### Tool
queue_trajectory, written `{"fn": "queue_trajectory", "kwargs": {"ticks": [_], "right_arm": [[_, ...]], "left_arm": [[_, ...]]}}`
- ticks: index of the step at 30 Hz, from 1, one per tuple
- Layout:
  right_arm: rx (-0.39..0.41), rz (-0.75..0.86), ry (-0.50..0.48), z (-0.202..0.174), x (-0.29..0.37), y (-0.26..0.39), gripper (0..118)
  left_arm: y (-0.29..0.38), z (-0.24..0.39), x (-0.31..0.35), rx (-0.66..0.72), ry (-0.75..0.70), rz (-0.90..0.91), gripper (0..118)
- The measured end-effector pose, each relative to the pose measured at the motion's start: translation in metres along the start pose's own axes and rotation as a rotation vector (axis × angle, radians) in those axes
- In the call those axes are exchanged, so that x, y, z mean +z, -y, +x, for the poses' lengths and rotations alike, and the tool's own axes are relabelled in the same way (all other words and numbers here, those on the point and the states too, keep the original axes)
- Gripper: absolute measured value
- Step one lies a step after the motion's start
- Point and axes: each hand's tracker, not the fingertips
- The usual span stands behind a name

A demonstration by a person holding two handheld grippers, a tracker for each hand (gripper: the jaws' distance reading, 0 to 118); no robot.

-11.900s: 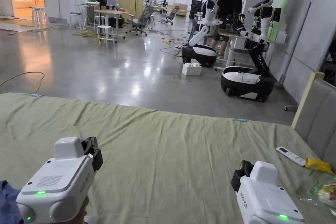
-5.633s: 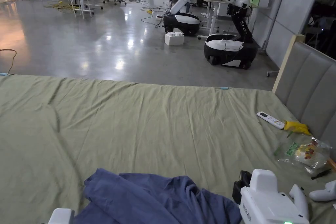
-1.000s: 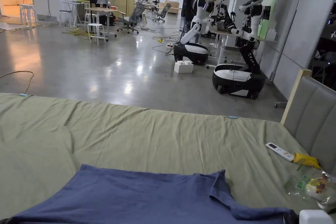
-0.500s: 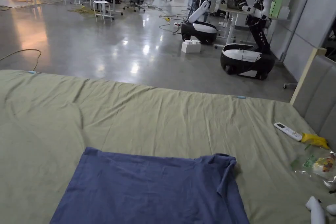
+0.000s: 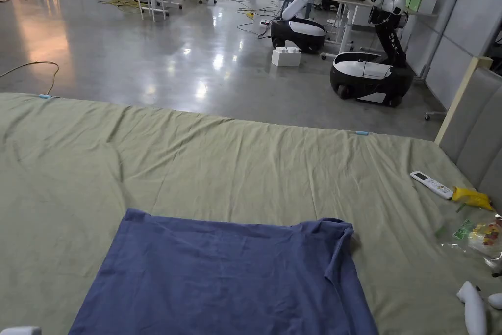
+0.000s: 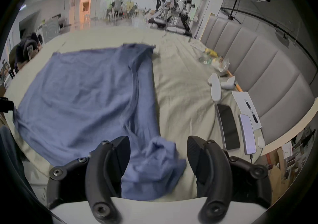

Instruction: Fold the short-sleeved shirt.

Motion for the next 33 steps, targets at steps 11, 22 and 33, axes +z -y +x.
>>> {"fn": "queue_trajectory", "kwargs": {"ticks": [11,22,33], "right_arm": [[-0.073,0.466,-0.063,-0.057,0.04,-0.069,96],[-0.168,0.732,-0.041,-0.076,0.055,-0.095,1],[-0.09,0.742,-0.026,-0.079,0.048,-0.101,1]], "left_arm": [[-0.05,0.065,0.048,-0.022,0.077,0.463,63],[-0.057,0.104,0.083,-0.033,0.039,0.724,4],[-0.062,0.089,0.065,-0.022,0.063,0.668,1]]}}
